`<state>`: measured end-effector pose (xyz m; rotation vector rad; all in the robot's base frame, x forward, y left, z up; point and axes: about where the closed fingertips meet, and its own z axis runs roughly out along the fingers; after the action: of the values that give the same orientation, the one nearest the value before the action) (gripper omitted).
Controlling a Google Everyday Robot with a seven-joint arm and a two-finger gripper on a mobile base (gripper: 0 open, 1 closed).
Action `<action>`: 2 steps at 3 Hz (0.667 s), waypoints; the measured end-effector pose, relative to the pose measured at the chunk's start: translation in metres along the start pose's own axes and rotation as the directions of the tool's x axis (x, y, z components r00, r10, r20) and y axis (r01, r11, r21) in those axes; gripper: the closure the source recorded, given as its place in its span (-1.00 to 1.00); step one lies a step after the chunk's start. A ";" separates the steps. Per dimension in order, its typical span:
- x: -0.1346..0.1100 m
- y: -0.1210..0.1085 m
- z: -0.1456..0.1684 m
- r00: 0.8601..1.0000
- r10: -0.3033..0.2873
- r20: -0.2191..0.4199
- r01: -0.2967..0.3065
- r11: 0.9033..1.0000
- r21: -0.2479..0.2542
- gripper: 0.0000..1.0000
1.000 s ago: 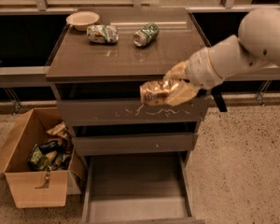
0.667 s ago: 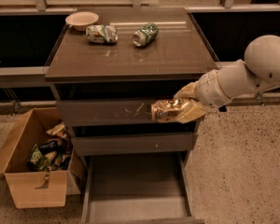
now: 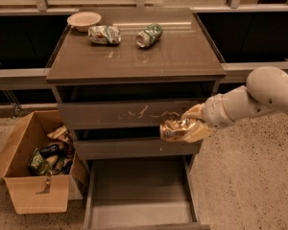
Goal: Place orange can into bottom drawer
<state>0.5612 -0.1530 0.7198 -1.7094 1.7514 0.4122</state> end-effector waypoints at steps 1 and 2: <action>0.064 0.027 0.046 0.999 0.034 0.010 -0.034 0.999 -0.014 1.00; 0.120 0.060 0.106 0.993 0.106 0.060 -0.103 0.993 -0.050 1.00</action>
Offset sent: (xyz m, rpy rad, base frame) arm -0.0398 -0.0305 -0.2428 0.1343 0.1364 -0.0692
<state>0.5339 -0.1719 0.5521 -1.6233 1.8038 0.5517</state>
